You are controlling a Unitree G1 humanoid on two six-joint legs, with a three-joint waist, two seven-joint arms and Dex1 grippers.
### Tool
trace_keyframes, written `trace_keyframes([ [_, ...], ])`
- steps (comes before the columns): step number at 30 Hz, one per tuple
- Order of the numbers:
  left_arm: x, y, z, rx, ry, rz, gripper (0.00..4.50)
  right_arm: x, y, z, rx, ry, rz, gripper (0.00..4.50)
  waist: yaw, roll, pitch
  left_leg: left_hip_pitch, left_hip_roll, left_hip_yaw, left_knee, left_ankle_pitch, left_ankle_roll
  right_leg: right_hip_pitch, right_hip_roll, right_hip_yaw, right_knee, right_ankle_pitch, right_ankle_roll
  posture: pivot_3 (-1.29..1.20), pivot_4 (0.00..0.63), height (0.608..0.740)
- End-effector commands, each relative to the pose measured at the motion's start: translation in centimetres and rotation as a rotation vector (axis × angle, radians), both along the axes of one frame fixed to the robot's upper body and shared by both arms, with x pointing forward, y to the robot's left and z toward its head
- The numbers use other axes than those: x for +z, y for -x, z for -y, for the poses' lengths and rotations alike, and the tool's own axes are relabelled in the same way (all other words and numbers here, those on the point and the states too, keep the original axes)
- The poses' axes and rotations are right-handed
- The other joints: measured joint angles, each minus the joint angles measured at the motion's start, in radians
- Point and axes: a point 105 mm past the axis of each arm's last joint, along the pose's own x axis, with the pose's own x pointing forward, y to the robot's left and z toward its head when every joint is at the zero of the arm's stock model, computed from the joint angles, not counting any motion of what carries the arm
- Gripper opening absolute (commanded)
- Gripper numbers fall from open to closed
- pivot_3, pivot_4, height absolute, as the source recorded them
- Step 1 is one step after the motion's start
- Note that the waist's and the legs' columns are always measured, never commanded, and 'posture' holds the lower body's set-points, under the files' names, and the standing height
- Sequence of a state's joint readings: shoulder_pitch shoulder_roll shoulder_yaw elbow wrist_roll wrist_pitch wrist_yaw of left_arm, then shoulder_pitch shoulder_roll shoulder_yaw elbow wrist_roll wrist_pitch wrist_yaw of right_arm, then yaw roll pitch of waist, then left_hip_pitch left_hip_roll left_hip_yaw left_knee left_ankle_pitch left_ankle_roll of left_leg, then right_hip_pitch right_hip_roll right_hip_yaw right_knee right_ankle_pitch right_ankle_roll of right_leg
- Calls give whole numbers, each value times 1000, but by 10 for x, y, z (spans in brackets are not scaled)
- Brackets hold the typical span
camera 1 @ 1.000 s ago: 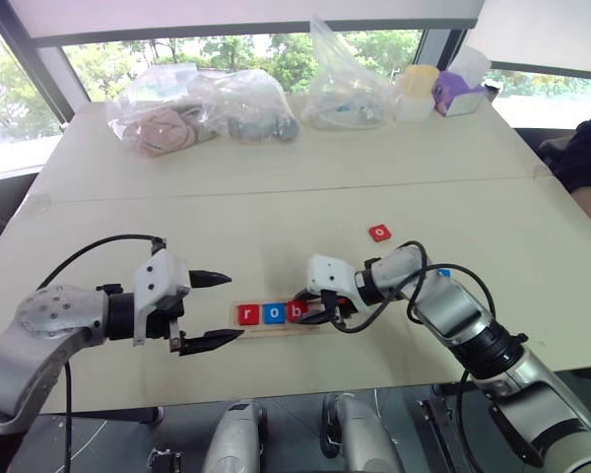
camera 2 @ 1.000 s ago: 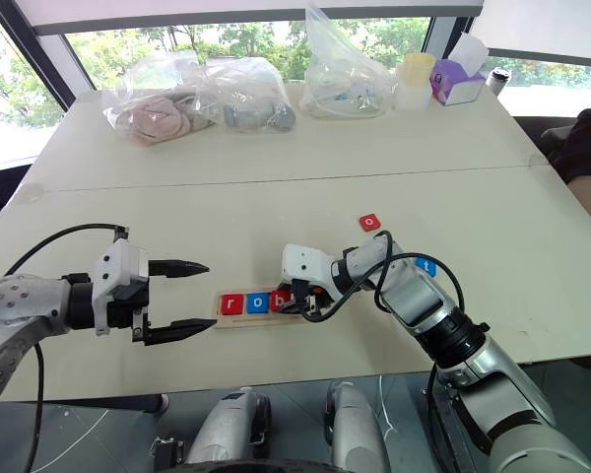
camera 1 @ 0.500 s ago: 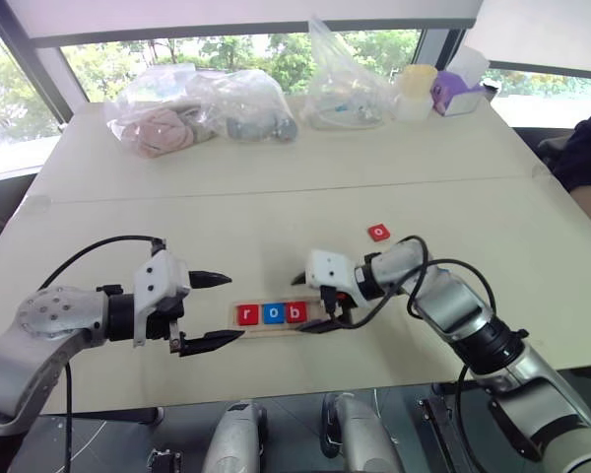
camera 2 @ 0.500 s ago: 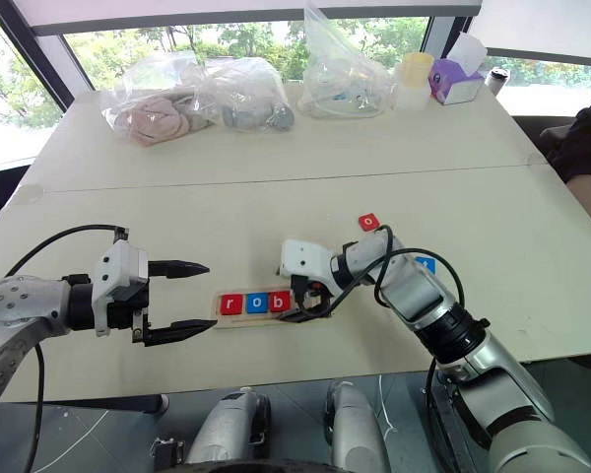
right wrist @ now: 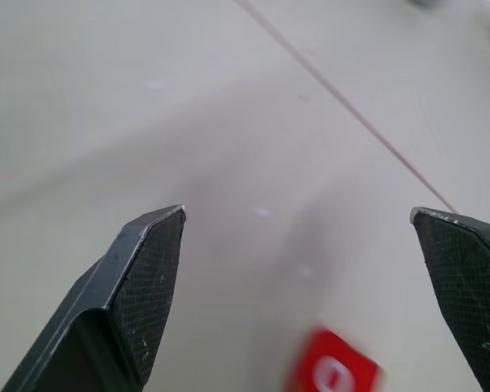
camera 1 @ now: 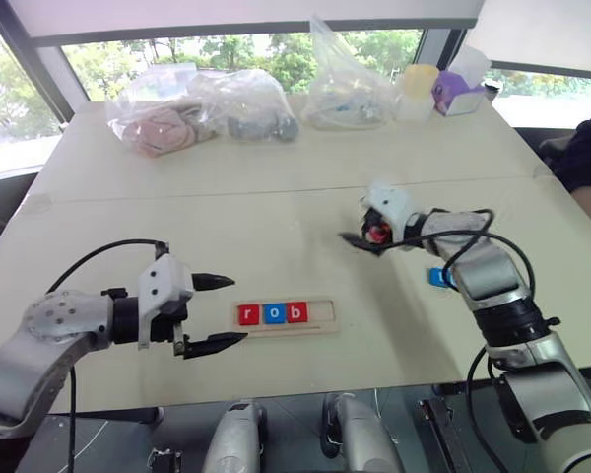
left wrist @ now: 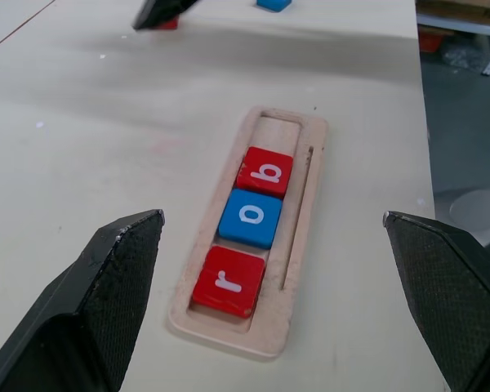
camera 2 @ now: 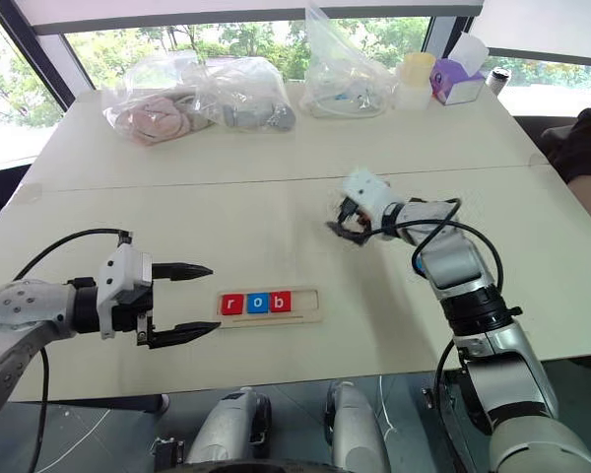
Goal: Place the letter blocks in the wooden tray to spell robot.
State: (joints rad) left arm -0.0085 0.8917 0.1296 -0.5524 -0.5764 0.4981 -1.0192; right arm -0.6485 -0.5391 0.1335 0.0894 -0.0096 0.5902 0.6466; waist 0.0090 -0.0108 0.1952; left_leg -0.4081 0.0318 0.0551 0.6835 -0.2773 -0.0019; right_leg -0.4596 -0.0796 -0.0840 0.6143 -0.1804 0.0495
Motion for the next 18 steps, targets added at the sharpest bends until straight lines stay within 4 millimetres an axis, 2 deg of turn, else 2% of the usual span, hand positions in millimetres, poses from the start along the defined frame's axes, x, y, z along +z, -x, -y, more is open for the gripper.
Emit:
trace_keyframes([
  [1, 4, 0, 4, -15, -3, 28, 4500, -3, 0, 12, -128, -50, -20, 4452, -1, 0, 0, 0, 0, 0, 0, 0, 0, 0, 0, 0, 0, 0, 0, 0, 150, 740],
  [8, 8, -5, 7, -27, -7, 44, 4500, -31, 3, 16, -248, -137, -161, 4452, -2, 0, 0, 0, 0, 0, 0, 0, 0, 0, 0, 0, 0, 0, 0, 0, 150, 740],
  [13, 6, -4, 6, -25, -6, 41, 4500, -38, 0, 14, -290, -185, -203, 4452, -6, 0, 0, 0, 0, -1, 0, 0, 0, 0, 0, 0, 0, 1, 0, 0, 150, 740],
  [16, 2, -1, 2, -27, -11, 33, 4500, -40, -1, 14, -309, -191, -215, 3650, -13, 0, -1, 1, 0, -1, 0, 0, 0, 1, 0, 0, 0, 0, 0, 0, 150, 740],
  [18, 2, 2, 0, -37, -19, 25, 4500, -41, -1, 13, -318, -214, -228, 2616, -17, 0, -1, 1, 0, -1, 0, 0, 0, 1, 0, 0, 1, 0, -1, 0, 150, 740],
])
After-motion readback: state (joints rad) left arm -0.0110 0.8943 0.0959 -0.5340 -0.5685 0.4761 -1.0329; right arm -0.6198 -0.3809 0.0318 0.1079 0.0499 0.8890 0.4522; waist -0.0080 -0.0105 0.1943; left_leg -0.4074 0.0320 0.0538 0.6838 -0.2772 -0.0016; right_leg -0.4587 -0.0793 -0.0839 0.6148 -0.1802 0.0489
